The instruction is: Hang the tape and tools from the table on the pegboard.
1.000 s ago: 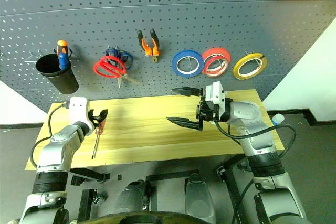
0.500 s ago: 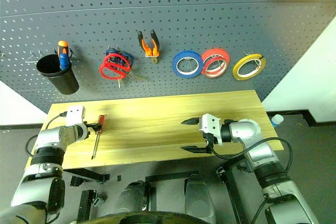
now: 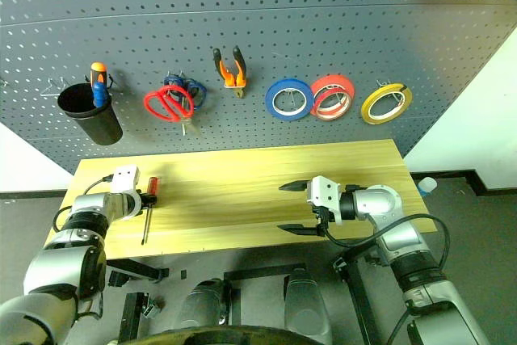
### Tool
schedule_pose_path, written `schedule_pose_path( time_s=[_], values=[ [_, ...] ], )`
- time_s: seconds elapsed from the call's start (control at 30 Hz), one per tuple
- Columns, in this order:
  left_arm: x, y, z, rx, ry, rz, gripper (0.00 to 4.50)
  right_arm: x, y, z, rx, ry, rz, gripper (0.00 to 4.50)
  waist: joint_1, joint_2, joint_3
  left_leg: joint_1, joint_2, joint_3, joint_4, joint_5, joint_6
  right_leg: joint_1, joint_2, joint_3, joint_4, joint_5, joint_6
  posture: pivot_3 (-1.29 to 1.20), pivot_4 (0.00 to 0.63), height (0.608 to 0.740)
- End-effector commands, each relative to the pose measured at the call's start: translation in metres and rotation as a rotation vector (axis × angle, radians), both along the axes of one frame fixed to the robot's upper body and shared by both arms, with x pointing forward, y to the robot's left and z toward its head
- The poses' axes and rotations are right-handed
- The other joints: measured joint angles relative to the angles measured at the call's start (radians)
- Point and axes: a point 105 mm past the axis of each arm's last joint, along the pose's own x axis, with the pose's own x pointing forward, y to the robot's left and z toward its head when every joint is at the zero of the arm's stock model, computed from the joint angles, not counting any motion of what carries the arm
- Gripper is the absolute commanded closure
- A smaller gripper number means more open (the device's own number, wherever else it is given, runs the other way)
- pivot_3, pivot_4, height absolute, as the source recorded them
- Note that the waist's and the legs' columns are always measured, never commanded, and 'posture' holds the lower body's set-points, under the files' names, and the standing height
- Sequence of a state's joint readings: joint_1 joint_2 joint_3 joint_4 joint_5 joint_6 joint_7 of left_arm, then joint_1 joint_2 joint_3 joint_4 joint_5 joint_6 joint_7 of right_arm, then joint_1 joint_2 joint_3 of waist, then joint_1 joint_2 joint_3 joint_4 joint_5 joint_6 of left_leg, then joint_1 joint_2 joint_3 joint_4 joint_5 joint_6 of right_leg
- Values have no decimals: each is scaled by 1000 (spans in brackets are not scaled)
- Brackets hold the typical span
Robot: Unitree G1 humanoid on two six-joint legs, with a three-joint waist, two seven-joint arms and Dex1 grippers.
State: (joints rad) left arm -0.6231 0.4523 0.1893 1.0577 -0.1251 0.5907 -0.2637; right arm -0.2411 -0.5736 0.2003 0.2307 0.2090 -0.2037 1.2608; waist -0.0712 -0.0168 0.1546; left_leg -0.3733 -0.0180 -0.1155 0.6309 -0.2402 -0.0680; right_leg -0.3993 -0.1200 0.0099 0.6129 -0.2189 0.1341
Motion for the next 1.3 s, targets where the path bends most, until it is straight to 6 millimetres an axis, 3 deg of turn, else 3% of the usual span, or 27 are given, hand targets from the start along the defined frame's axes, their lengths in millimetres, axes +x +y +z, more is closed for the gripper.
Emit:
schedule_pose_path(
  time_s=[0.03,0.07,0.1,0.27,0.4,0.57,0.7,0.87,1.03,1.17,1.3],
  values=[
    [3,7,6,16,-28,-3,3334,3,-2,8,25,-36,-15,0,0,0,0,0,0,0,0,0,0,0,0,0,0,0,0,-136,86,740],
    [4,9,8,21,-39,-10,3692,3,-2,8,27,-39,-14,0,0,0,0,0,0,0,0,0,0,0,0,0,0,0,0,-136,86,740],
    [4,10,9,27,-53,-21,3776,3,-1,9,29,-42,-14,0,0,0,0,0,0,0,0,0,0,0,0,0,0,0,0,-139,86,740],
    [10,9,36,58,-241,-146,3776,5,3,25,89,-86,4,0,-5,0,0,0,0,1,-1,0,0,0,0,1,0,0,0,-145,86,740],
    [-15,-2,66,122,-448,-367,3776,4,13,61,219,-110,50,0,-12,0,0,-1,1,1,-2,0,0,-3,0,3,0,1,-2,-137,87,740],
    [-58,-35,120,38,-726,-615,3776,4,24,106,380,-114,108,0,3,0,0,-2,2,4,-2,0,-1,-5,0,4,0,0,-9,-116,86,740],
    [-63,-31,191,-62,-1010,-538,3776,6,33,138,465,-120,145,0,12,0,0,-3,3,4,0,-2,-3,-4,0,3,-2,-1,-8,-94,82,740],
    [-65,-32,271,-79,-1271,-543,3776,10,36,144,463,-122,163,0,9,0,0,-3,4,4,-1,-1,-1,-4,0,2,-4,-1,-8,-81,74,740],
    [-64,-15,341,90,-1486,-501,3776,12,38,143,459,-120,162,0,5,0,0,-6,3,5,-2,0,0,-6,1,3,-4,3,-6,-74,68,740],
    [-52,11,369,302,-1554,-411,3776,12,39,141,459,-119,157,0,1,0,0,-3,4,6,-2,0,0,-5,2,4,-2,2,-6,-78,64,740],
    [-35,23,368,406,-1587,-387,3776,12,38,141,458,-121,145,0,1,0,-1,-1,4,6,-1,0,0,-3,3,4,-2,0,-7,-91,61,740]
  ],
)
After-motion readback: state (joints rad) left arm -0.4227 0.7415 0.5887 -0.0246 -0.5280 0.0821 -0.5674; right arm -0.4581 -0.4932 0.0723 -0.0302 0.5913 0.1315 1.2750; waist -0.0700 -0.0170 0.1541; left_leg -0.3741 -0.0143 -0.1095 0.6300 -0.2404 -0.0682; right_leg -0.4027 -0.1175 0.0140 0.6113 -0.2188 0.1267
